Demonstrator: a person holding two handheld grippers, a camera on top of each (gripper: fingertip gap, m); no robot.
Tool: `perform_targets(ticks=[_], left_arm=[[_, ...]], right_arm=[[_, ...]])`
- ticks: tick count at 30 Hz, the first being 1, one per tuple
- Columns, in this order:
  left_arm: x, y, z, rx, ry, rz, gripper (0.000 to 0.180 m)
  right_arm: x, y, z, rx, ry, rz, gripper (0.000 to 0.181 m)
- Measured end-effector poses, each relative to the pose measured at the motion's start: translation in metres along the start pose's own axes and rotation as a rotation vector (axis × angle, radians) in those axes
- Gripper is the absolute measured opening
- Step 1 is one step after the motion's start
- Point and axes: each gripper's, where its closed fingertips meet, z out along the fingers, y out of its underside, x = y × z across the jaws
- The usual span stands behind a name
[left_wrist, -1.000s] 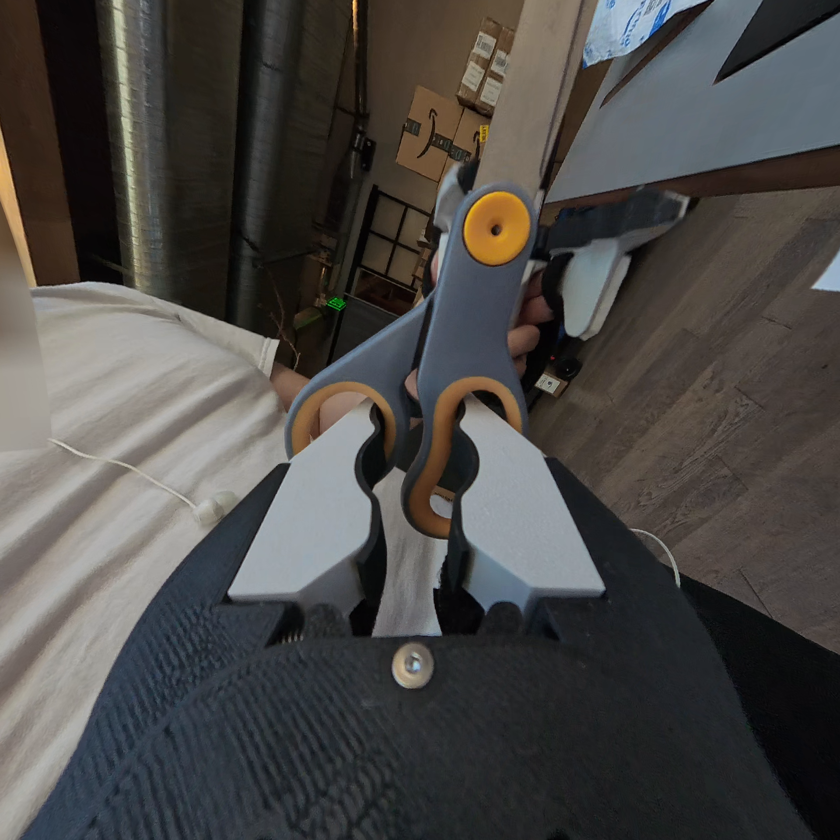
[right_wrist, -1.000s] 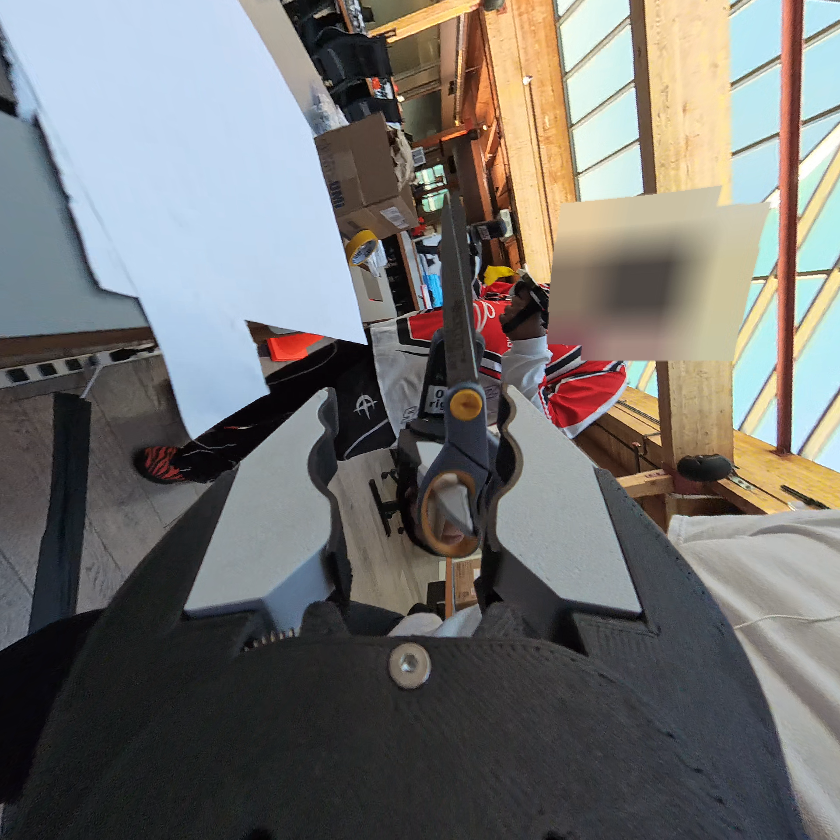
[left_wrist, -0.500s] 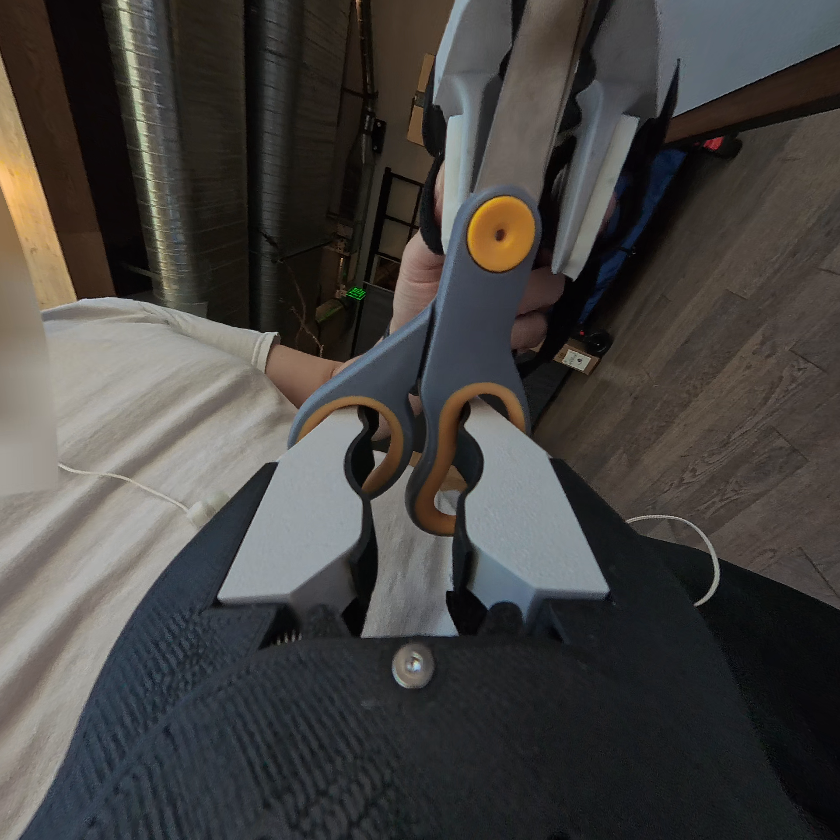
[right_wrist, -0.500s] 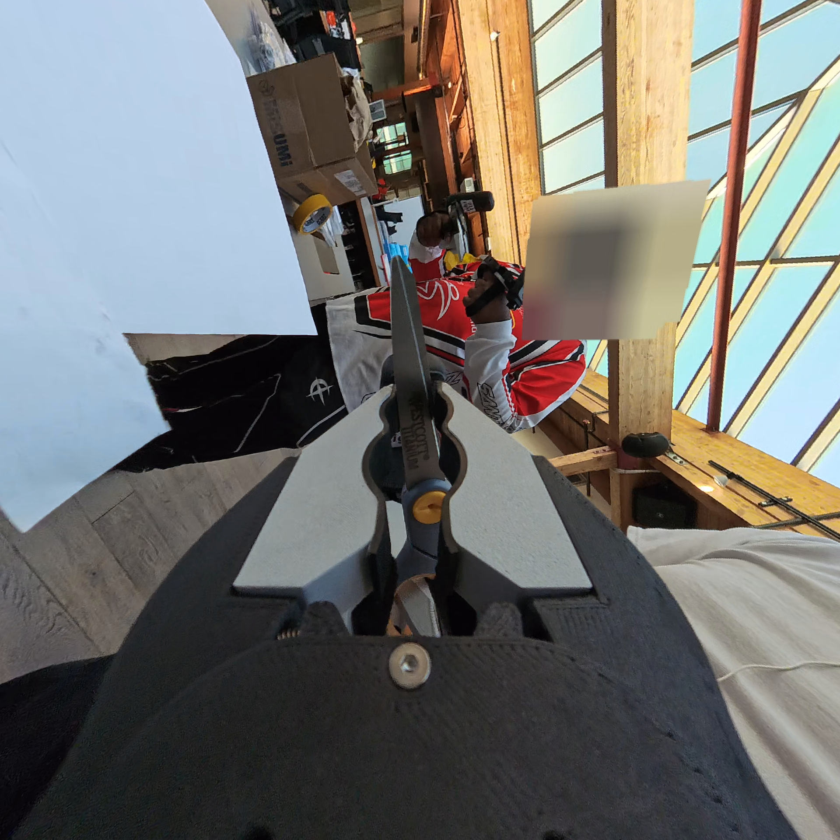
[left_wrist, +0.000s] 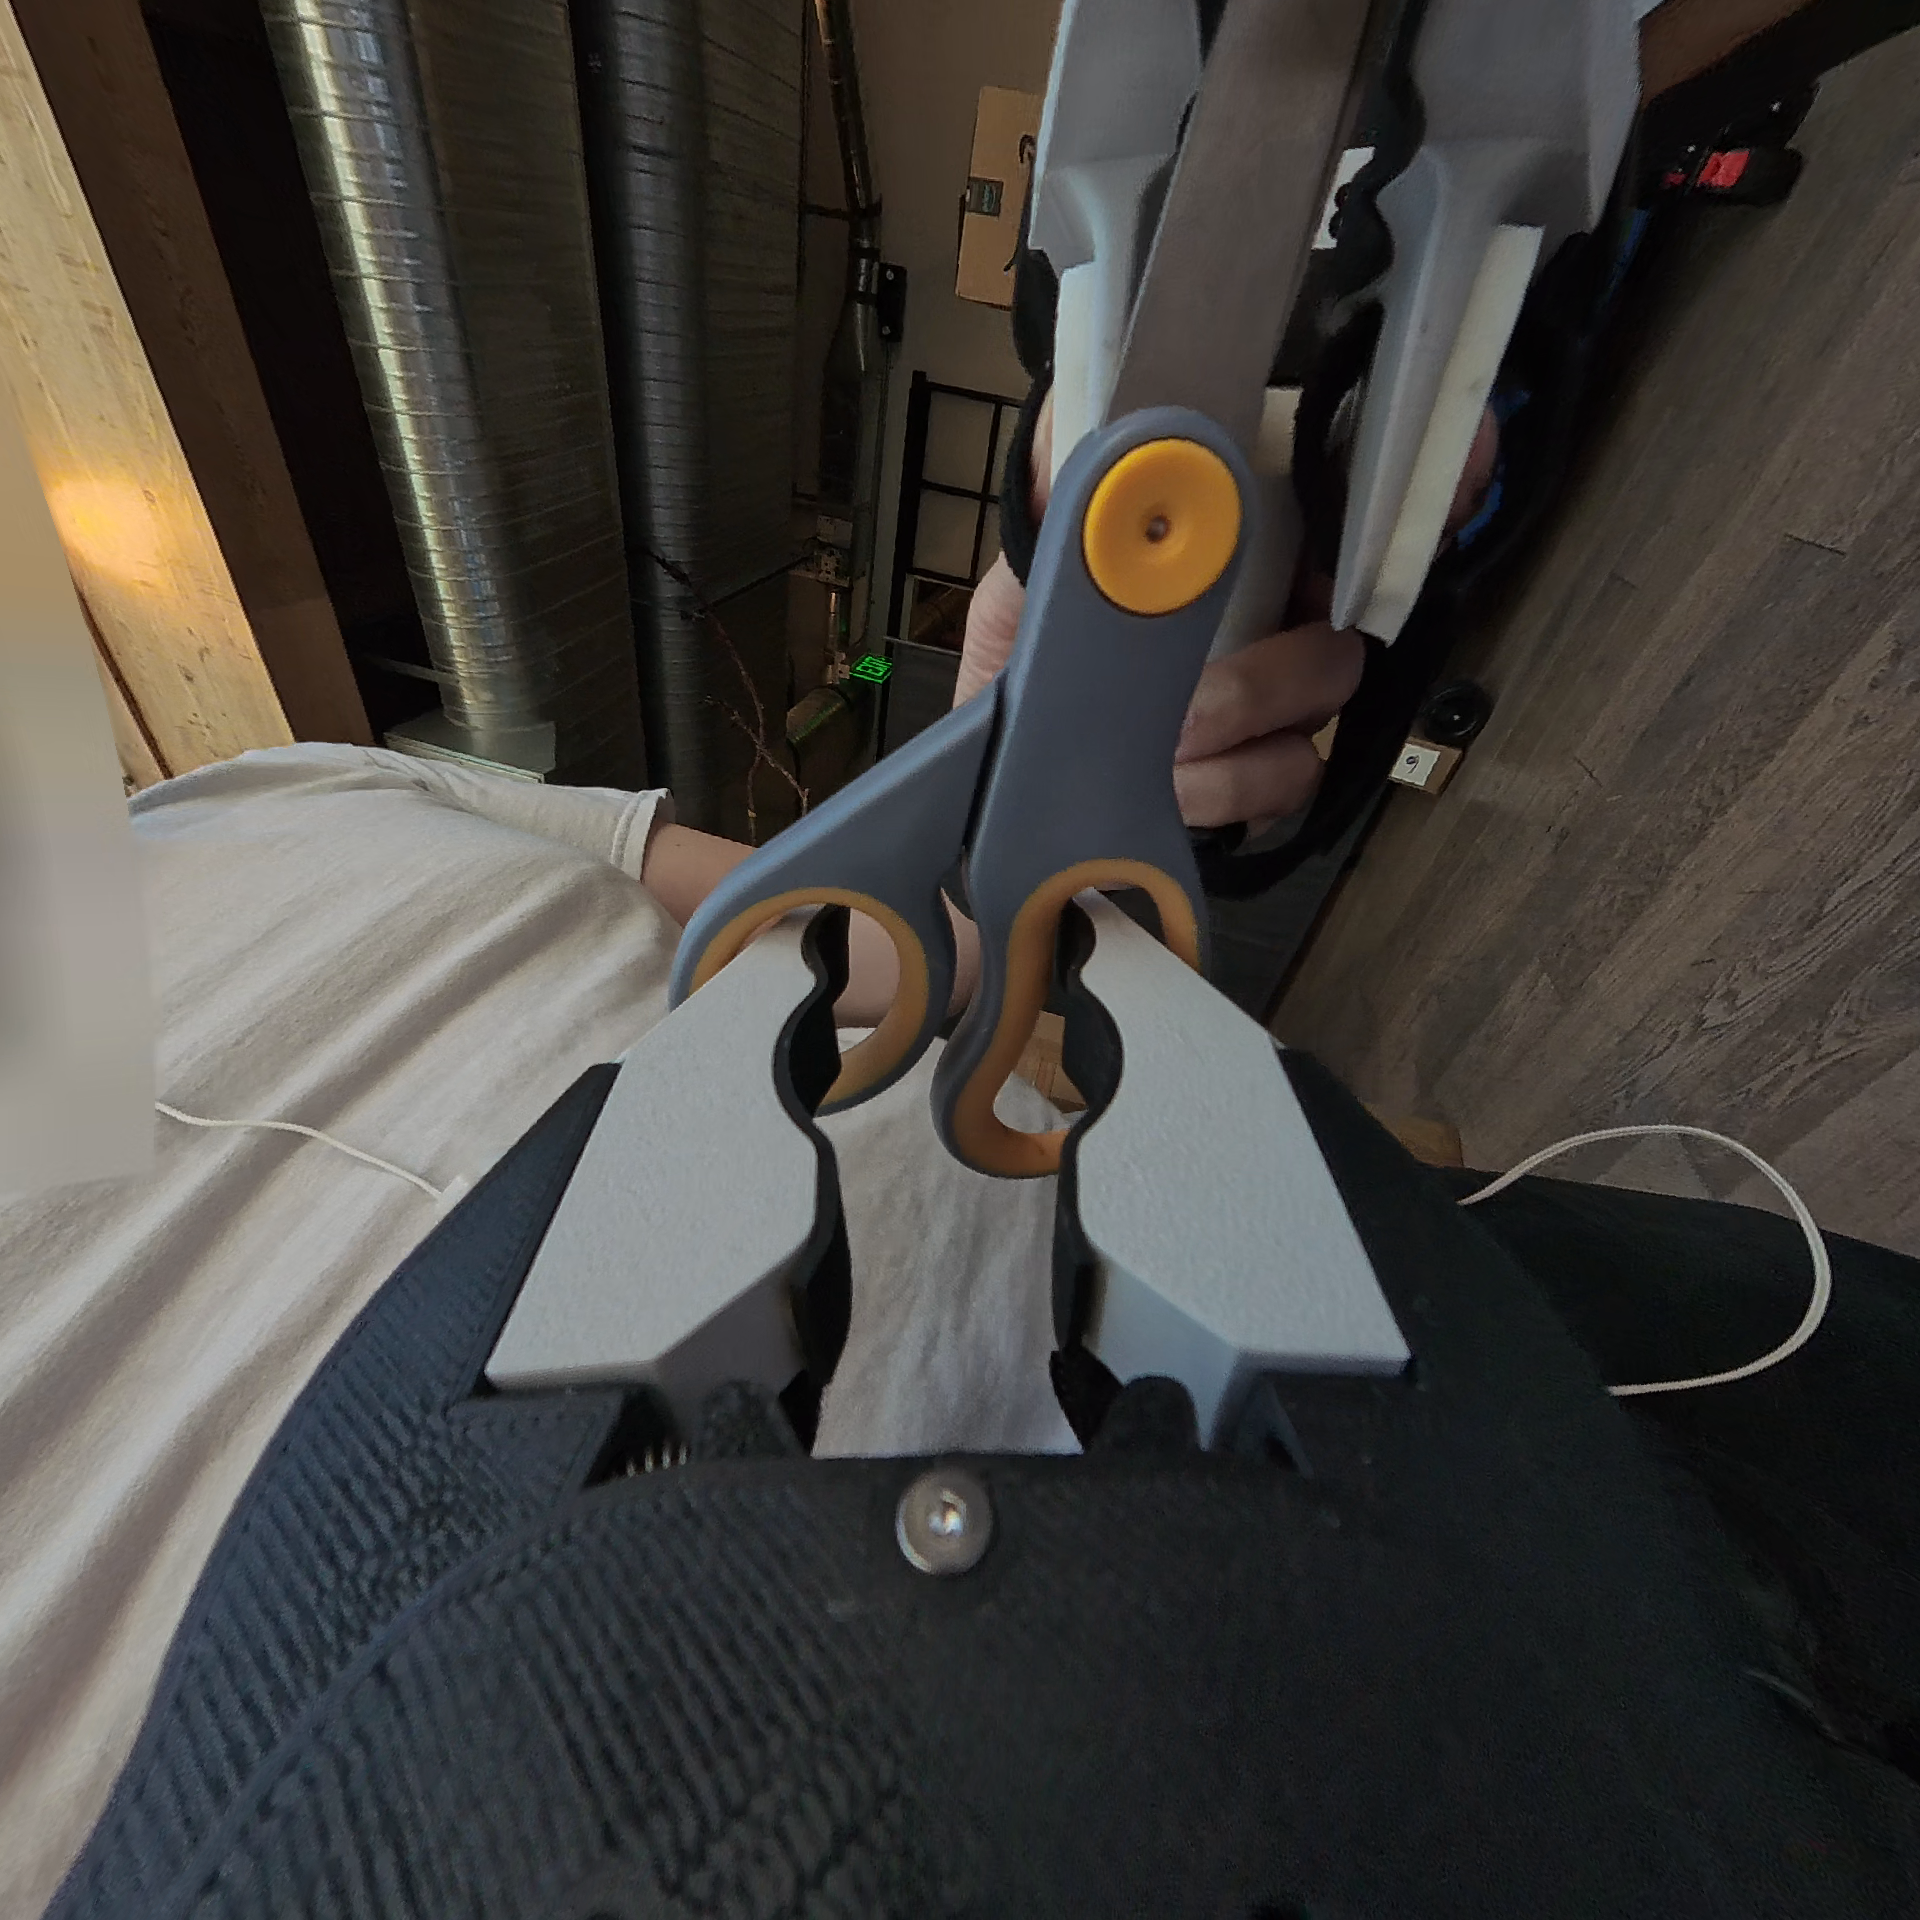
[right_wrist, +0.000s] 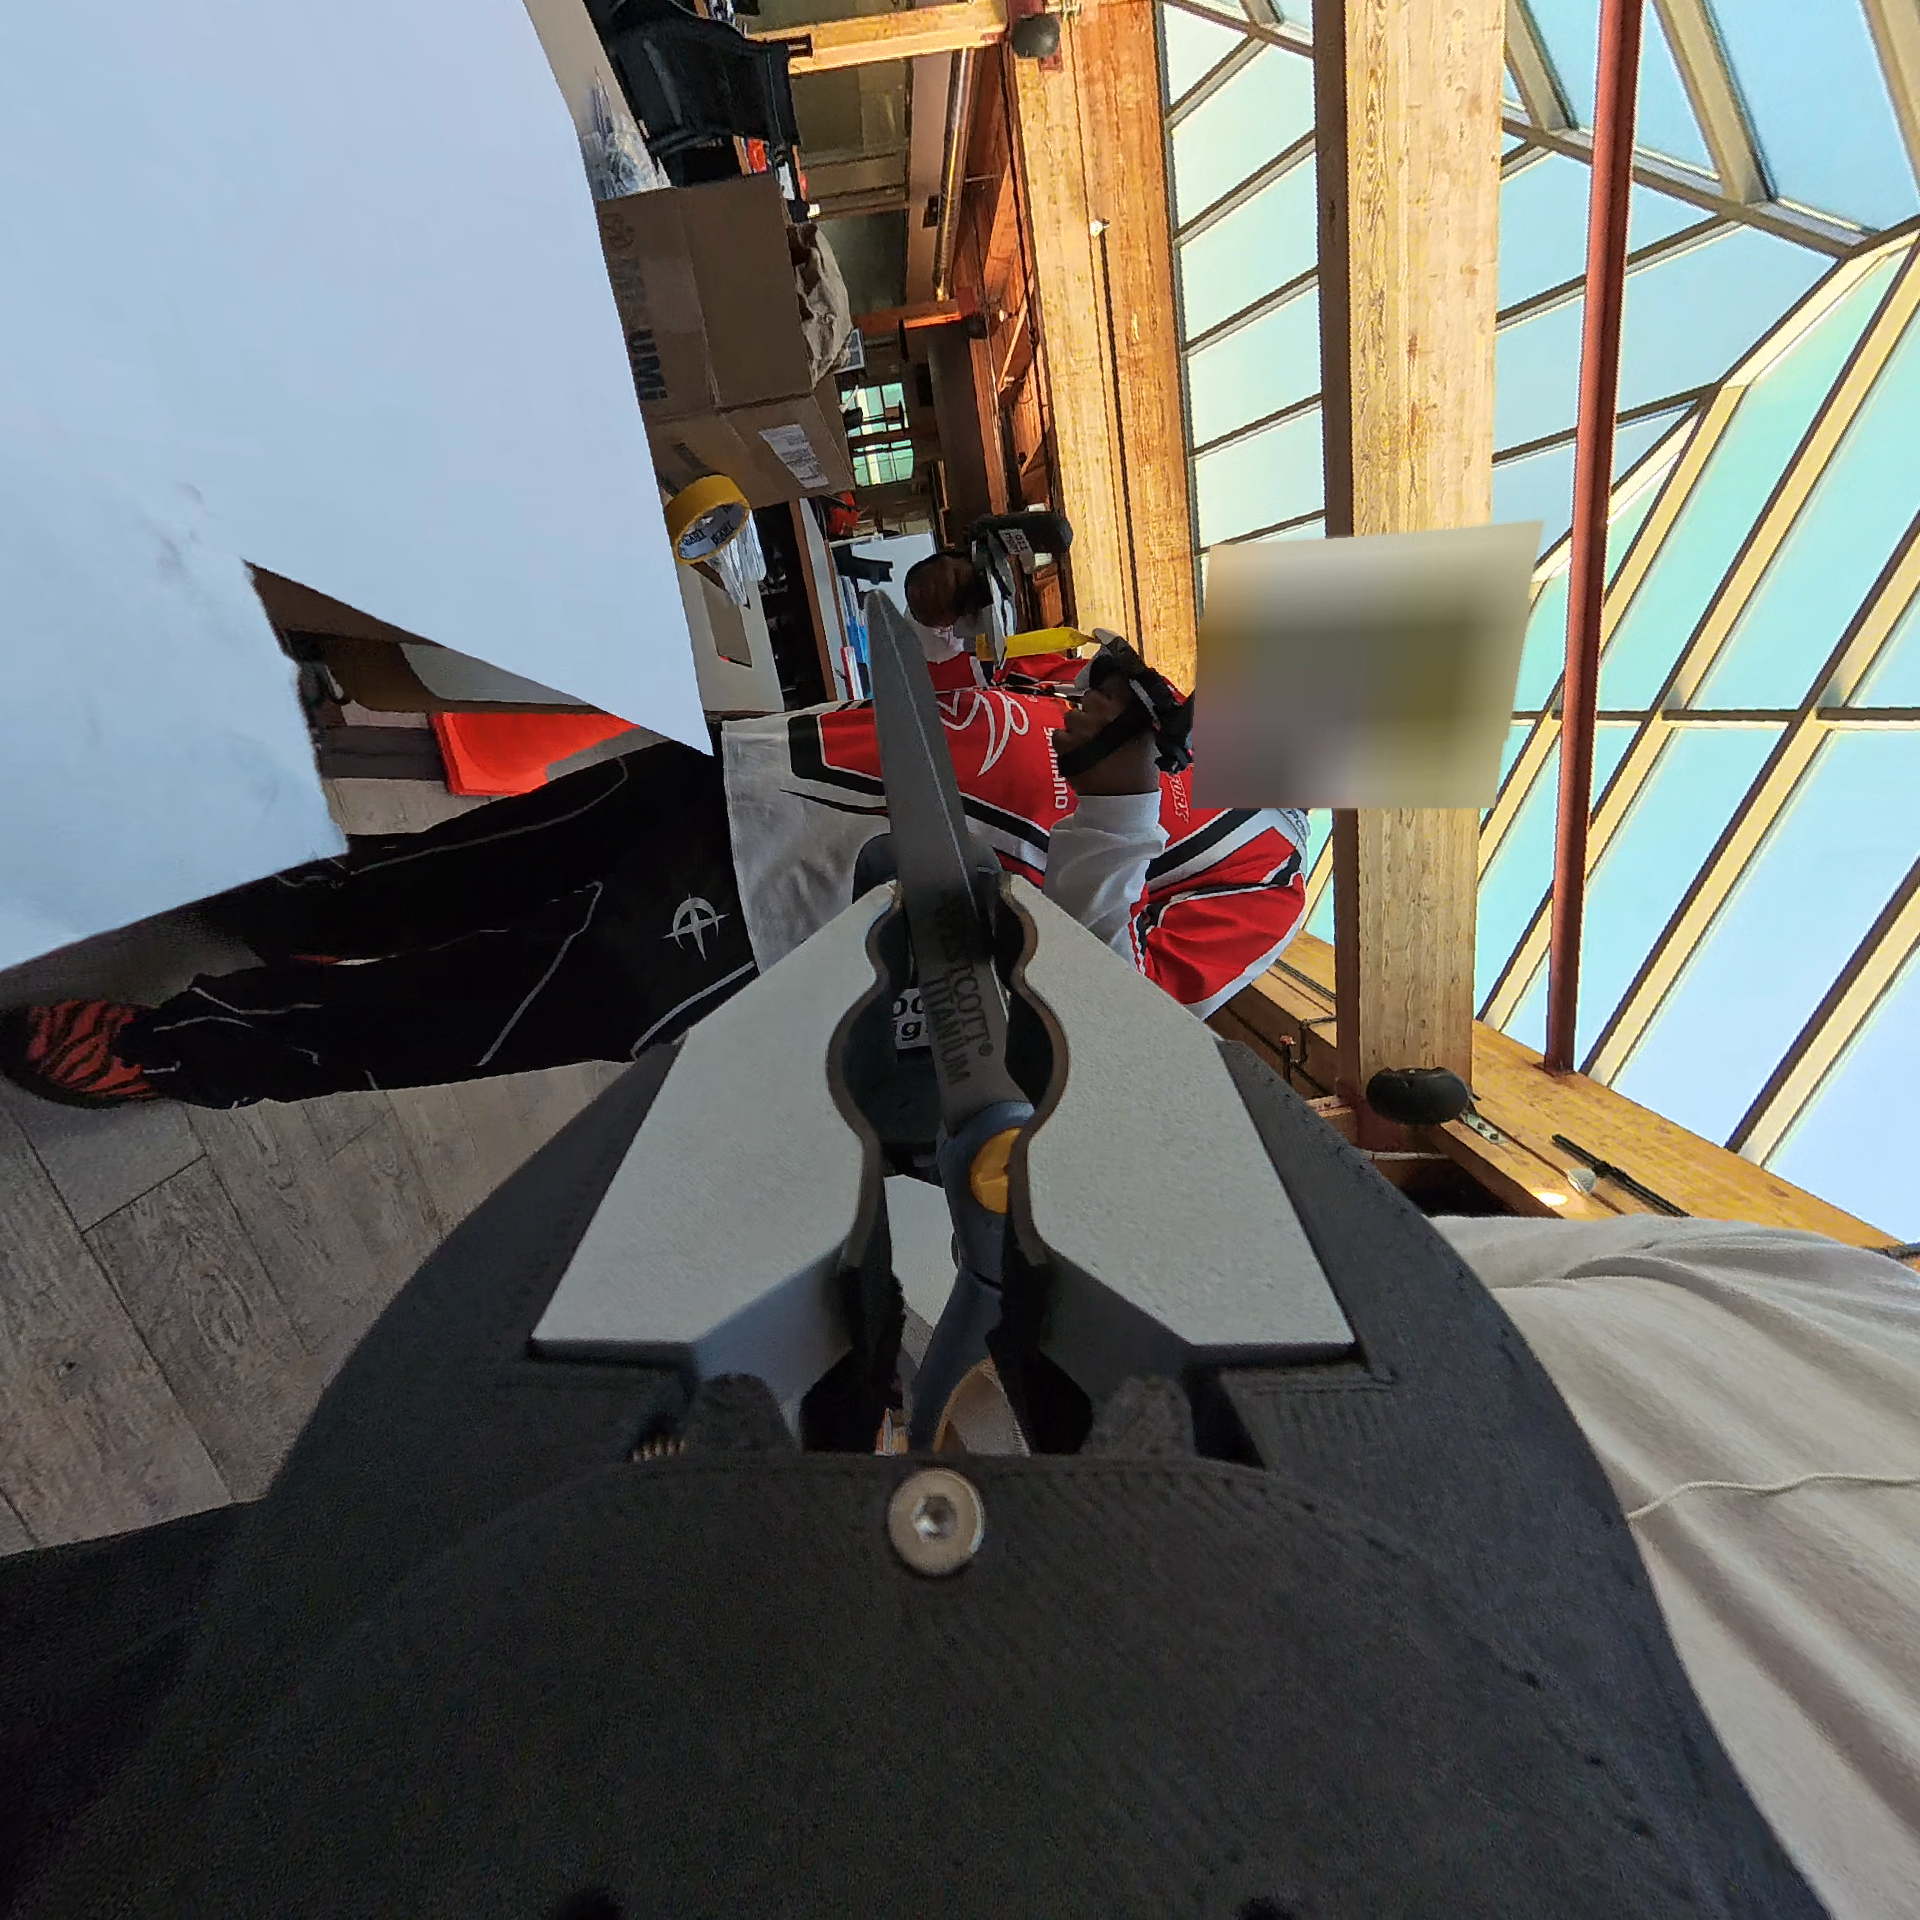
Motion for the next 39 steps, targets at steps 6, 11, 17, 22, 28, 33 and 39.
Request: perform_targets(ticks=[6,11,17,22,28,33,39], left_arm=[[0.006,0.011,0.000,0.010,-0.003,0.047,0.039],[0.008,0.014,-0.001,0.031,-0.005,0.058,0.040],[0.008,0.015,-0.001,0.036,0.008,0.063,0.041],[0.008,0.016,0.000,0.047,0.007,0.074,0.043],[0.007,0.019,0.004,0.048,-0.002,0.091,0.054],[0.005,0.016,0.002,0.045,-0.018,0.099,0.082],[0.008,0.015,-0.003,0.062,-0.028,0.080,0.050]], right_arm=[[-0.011,0.011,-0.003,0.024,0.011,-0.047,0.013],[-0.014,0.013,-0.007,0.041,0.030,-0.059,0.012],[-0.013,0.014,-0.009,0.037,0.058,-0.075,0.012],[-0.014,0.015,-0.011,0.032,0.066,-0.085,0.013],[-0.011,0.020,-0.010,0.019,0.090,-0.091,0.019],[-0.001,0.029,-0.005,-0.009,0.150,-0.085,0.032],[-0.005,0.027,-0.010,-0.014,0.159,-0.077,0.026]])
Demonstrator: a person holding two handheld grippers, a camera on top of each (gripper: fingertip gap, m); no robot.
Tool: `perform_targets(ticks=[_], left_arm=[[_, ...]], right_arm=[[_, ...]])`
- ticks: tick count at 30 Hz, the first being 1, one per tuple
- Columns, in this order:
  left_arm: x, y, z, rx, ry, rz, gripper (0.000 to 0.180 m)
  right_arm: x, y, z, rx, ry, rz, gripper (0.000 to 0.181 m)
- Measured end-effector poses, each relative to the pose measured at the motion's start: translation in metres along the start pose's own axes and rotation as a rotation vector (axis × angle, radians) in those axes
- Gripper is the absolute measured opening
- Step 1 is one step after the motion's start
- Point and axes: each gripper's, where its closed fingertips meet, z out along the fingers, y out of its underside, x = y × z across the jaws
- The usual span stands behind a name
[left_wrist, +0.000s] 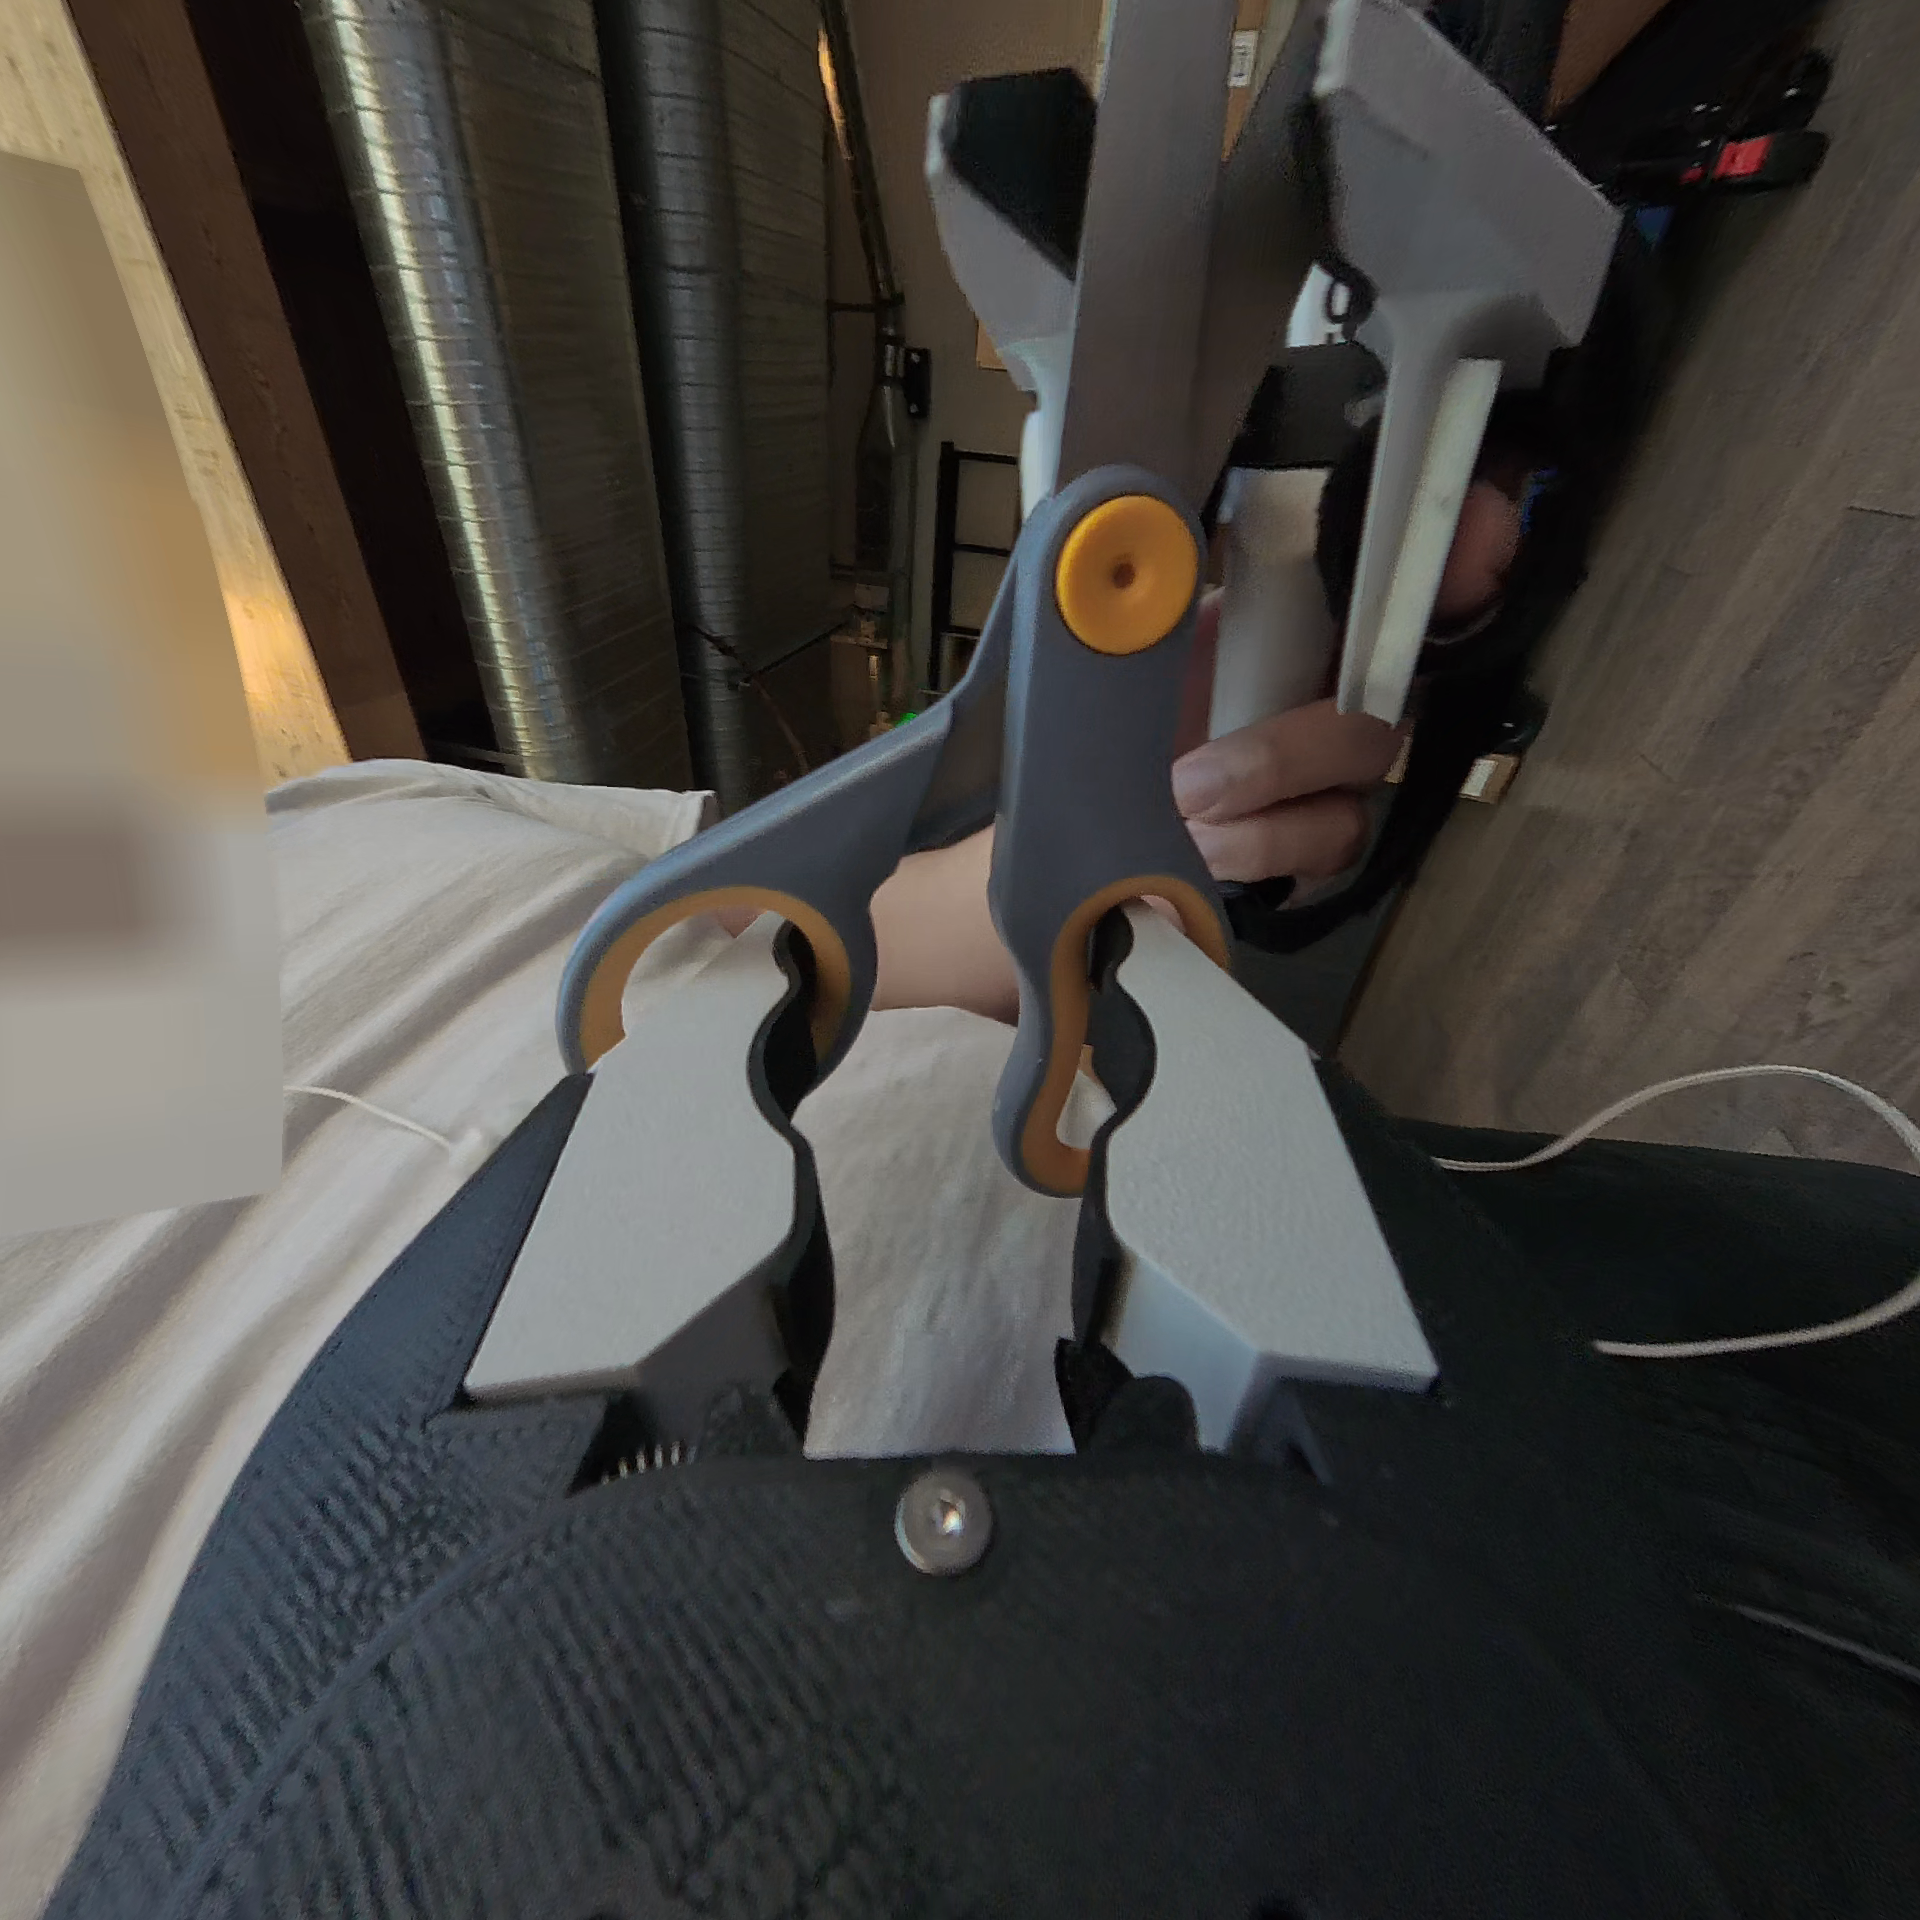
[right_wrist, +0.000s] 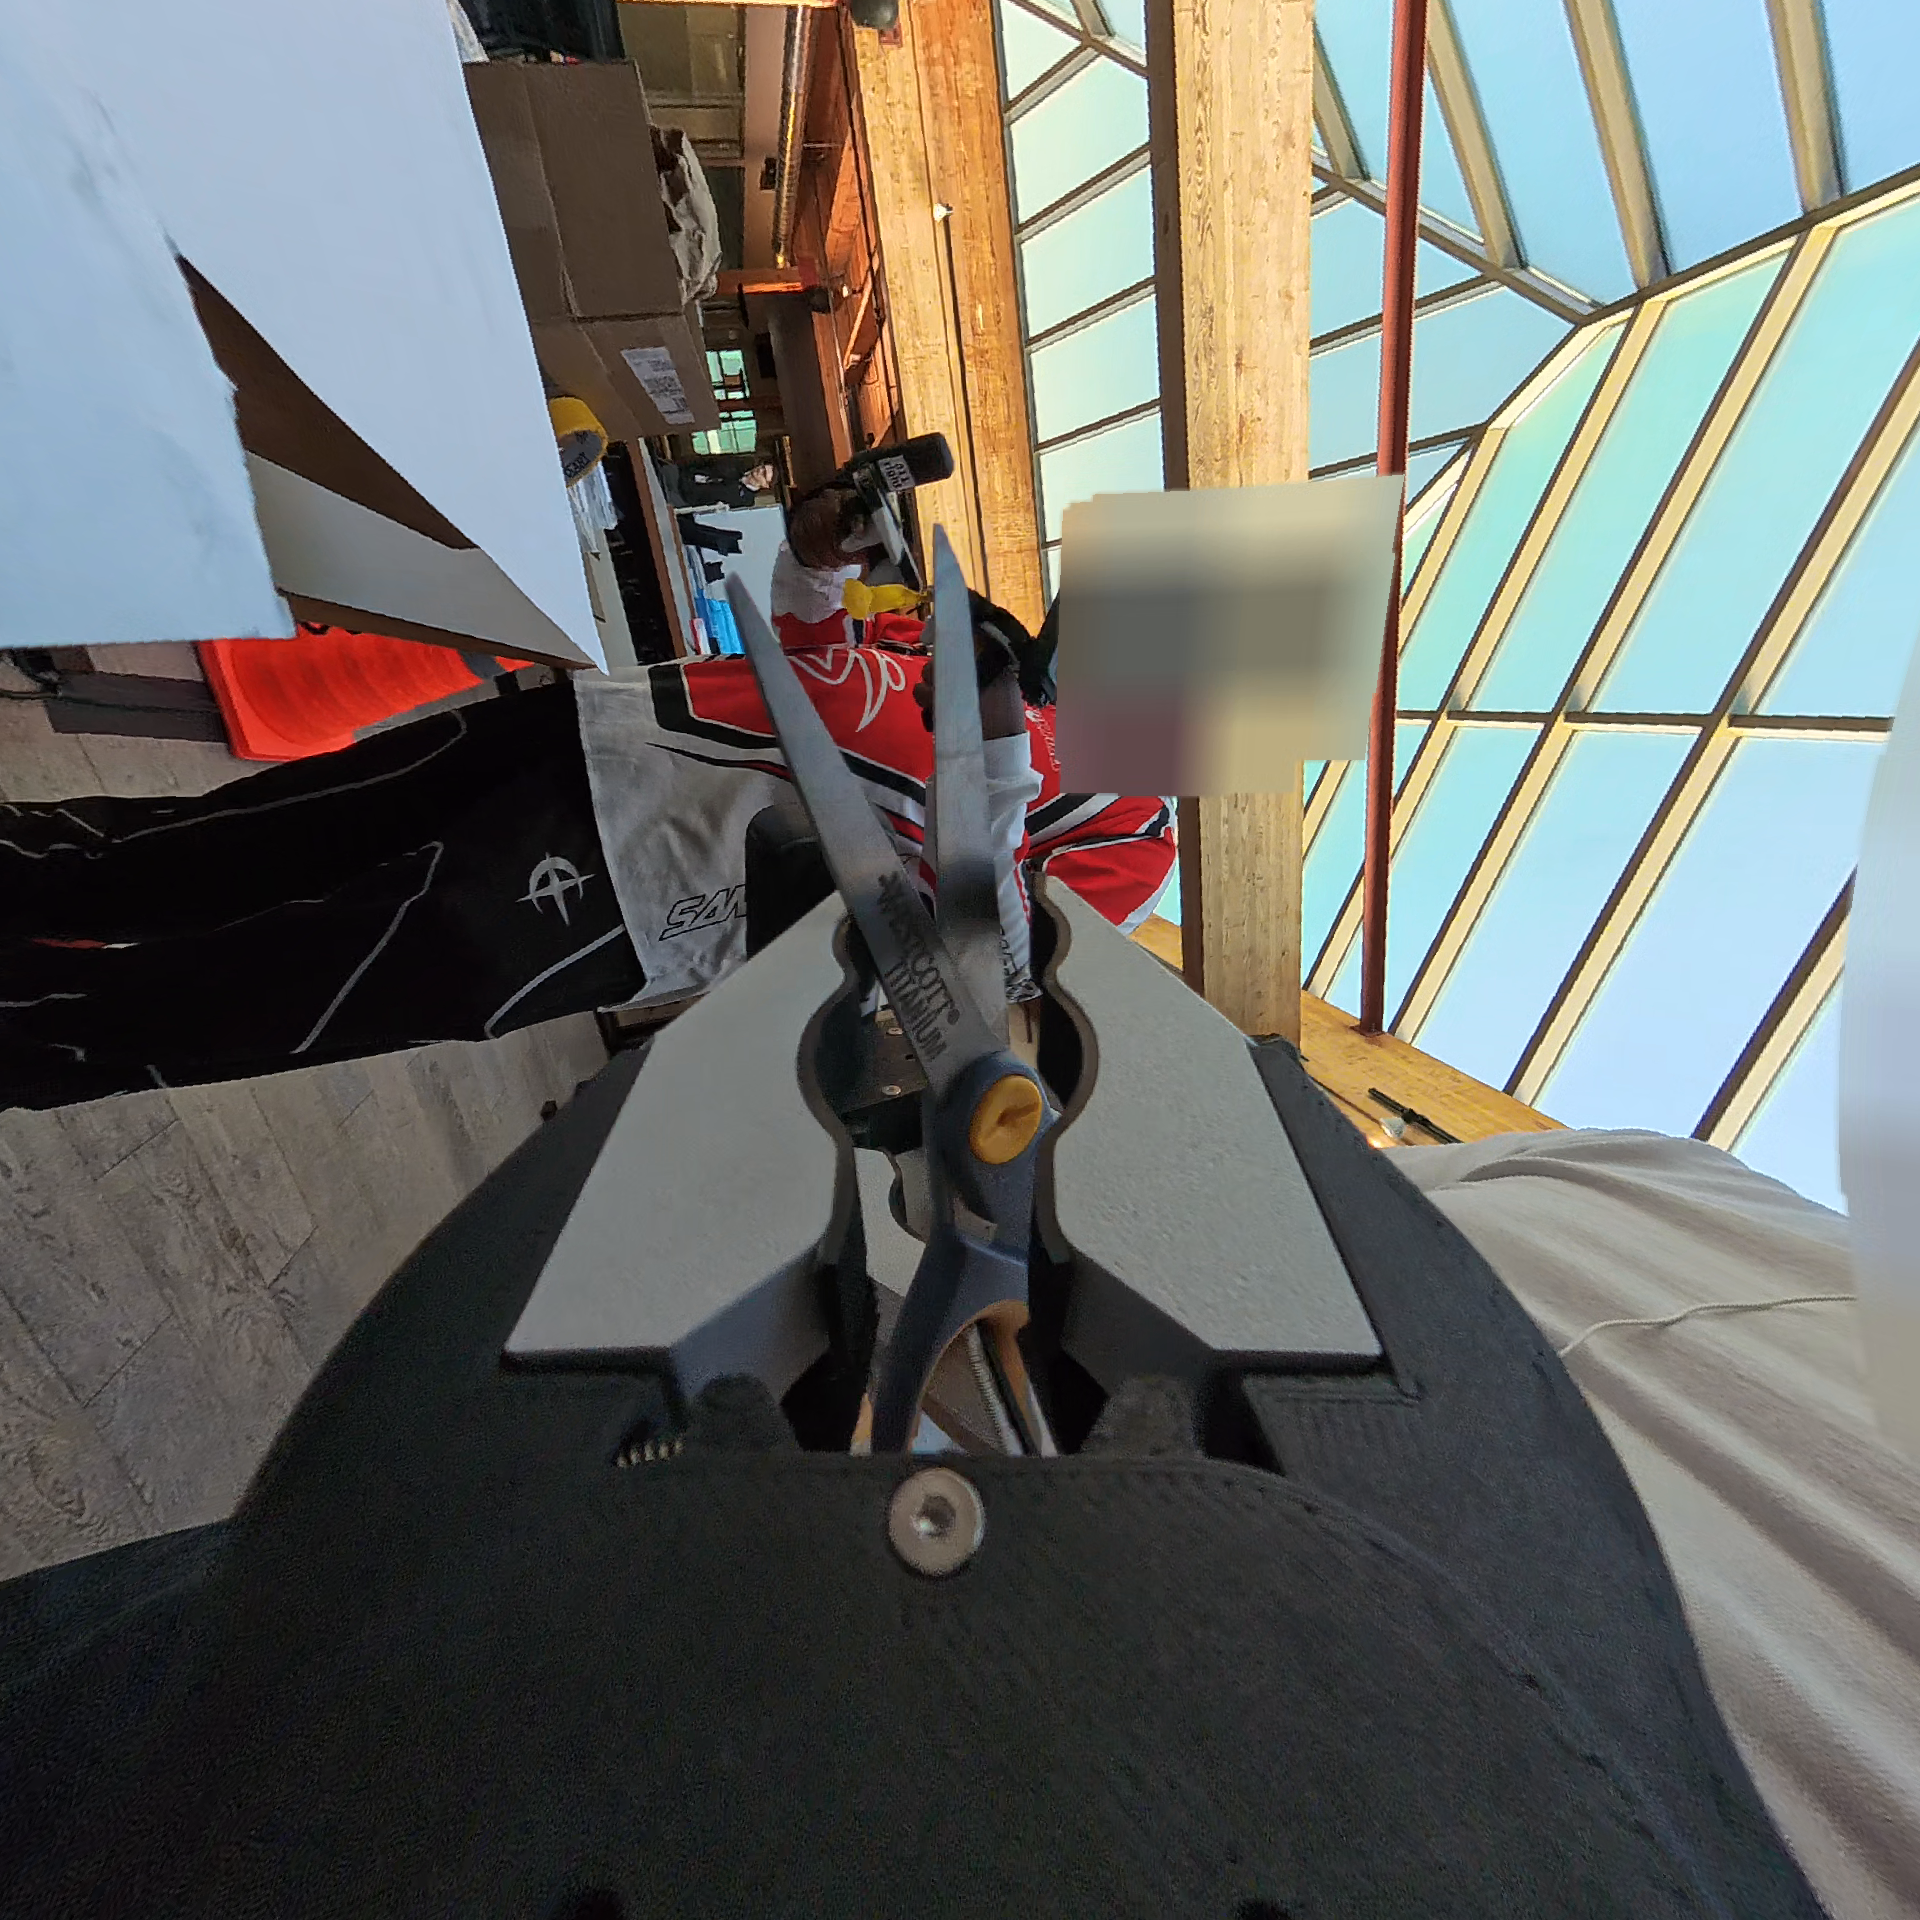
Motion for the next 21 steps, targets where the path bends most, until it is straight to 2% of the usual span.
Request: perform_targets(ticks=[2,4,8,12,15,21], left_arm=[[0.012,0.004,-0.002,-0.032,0.084,-0.058,0.051],[0.010,0.008,-0.003,-0.055,0.075,-0.083,0.049],[0.028,0.007,-0.013,-0.047,0.190,-0.111,0.045],[0.055,0.011,-0.031,-0.120,0.403,-0.179,0.045],[0.068,0.013,-0.042,-0.187,0.557,-0.231,0.045],[0.072,0.012,-0.042,-0.246,0.658,-0.308,0.045]], right_arm=[[-0.005,0.001,-0.001,-0.017,-0.033,0.007,0.042],[-0.007,-0.002,-0.008,-0.006,-0.045,0.001,0.056],[-0.025,-0.025,-0.048,0.088,-0.181,0.045,0.054],[-0.047,-0.044,-0.080,0.133,-0.297,0.043,0.051],[-0.046,-0.027,-0.065,0.046,-0.269,0.021,0.054],[-0.037,0.031,0.003,-0.183,-0.182,-0.009,0.074]])
